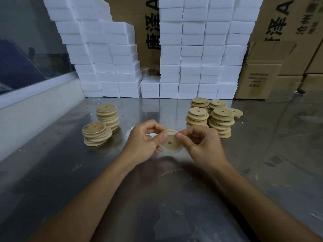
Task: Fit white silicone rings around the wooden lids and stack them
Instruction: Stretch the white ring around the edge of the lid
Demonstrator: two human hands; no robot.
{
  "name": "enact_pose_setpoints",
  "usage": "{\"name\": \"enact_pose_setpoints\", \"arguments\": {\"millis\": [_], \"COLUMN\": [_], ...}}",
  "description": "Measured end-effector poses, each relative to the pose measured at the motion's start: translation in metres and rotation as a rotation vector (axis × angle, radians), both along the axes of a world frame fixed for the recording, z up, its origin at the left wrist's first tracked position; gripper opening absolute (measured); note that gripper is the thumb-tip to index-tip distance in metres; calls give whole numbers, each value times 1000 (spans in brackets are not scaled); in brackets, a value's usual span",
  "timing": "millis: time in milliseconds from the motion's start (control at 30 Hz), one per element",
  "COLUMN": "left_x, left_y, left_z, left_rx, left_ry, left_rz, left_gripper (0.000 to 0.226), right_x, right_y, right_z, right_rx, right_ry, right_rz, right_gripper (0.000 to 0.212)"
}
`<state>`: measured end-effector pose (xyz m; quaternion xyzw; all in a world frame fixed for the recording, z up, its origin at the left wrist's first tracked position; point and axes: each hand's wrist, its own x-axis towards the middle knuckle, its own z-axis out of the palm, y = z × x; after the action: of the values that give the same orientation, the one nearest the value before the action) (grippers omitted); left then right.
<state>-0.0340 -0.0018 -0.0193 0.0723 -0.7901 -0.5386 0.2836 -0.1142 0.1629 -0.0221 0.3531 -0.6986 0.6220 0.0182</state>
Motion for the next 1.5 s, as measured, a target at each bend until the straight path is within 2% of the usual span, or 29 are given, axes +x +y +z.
{"name": "enact_pose_setpoints", "arguments": {"millis": [267, 600, 933, 1033, 1167, 1267, 1500], "left_x": [3, 4, 3, 3, 3, 2, 4], "left_y": [2, 5, 7, 8, 12, 14, 11], "left_z": [2, 3, 3, 4, 3, 0, 5], "left_rx": [174, 195, 386, 316, 98, 35, 312], "left_ry": [-4, -9, -11, -28, -29, -28, -48], "left_rz": [-19, -16, -36, -29, -22, -2, -74], "left_gripper": [3, 2, 1, 2, 15, 12, 8], "right_x": [-4, -4, -2, -2, -1, 3, 5], "right_y": [4, 7, 5, 4, 3, 2, 1], "right_z": [5, 8, 8, 5, 3, 2, 6], "right_rx": [-22, -43, -109, -55, 21, 54, 38], "right_ry": [-75, -64, -134, -38, 92, 136, 88], "right_rz": [83, 103, 126, 65, 22, 13, 4], "right_gripper": [6, 3, 9, 5, 5, 4, 8]}}
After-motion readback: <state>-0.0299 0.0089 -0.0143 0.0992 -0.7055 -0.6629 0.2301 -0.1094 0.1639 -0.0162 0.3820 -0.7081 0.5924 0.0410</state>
